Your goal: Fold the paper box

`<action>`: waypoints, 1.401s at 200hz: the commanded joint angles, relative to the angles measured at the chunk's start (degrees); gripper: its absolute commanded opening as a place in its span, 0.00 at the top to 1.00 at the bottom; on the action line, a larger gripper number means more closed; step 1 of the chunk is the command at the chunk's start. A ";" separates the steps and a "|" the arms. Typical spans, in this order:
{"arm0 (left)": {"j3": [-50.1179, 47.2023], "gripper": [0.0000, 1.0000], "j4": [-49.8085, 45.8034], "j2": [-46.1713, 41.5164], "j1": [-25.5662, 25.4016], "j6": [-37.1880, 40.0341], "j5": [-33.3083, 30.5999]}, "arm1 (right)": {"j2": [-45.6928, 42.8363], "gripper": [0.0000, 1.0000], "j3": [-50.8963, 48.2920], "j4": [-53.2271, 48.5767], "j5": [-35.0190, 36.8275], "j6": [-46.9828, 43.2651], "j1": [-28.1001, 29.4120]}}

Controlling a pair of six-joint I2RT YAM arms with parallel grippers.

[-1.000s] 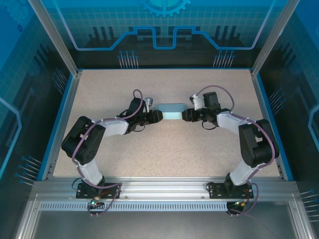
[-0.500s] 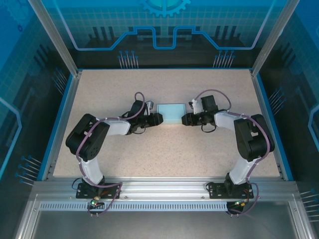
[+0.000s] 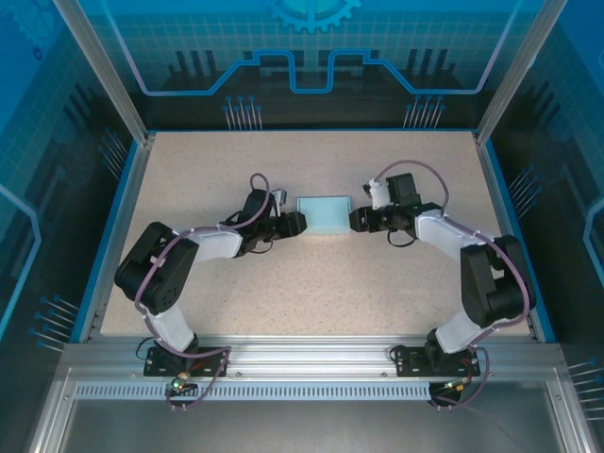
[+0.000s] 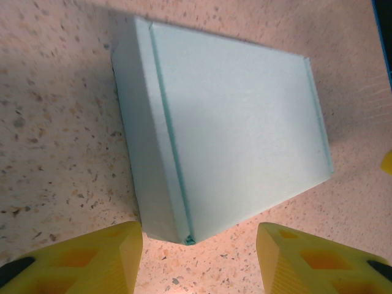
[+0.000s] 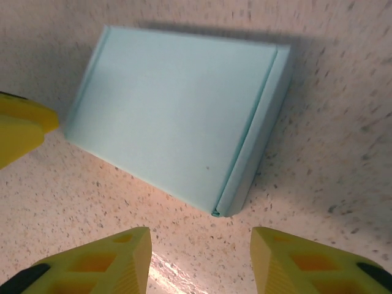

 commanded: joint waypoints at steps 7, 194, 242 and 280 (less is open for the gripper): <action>-1.67 0.46 -2.35 -6.28 -0.13 4.09 -4.20 | -6.43 0.52 2.45 -4.88 6.14 -4.03 2.71; -19.77 0.01 -2.61 -42.43 0.78 20.15 -33.76 | -33.55 0.00 -7.22 -7.70 36.54 -7.24 4.48; -20.30 0.01 -4.37 -45.15 1.70 23.04 -38.57 | -36.26 0.00 -10.75 -6.64 39.81 -6.50 2.09; -20.96 0.01 -4.03 -46.14 3.62 25.96 -39.70 | -38.35 0.00 -15.00 -2.71 44.67 -5.08 0.42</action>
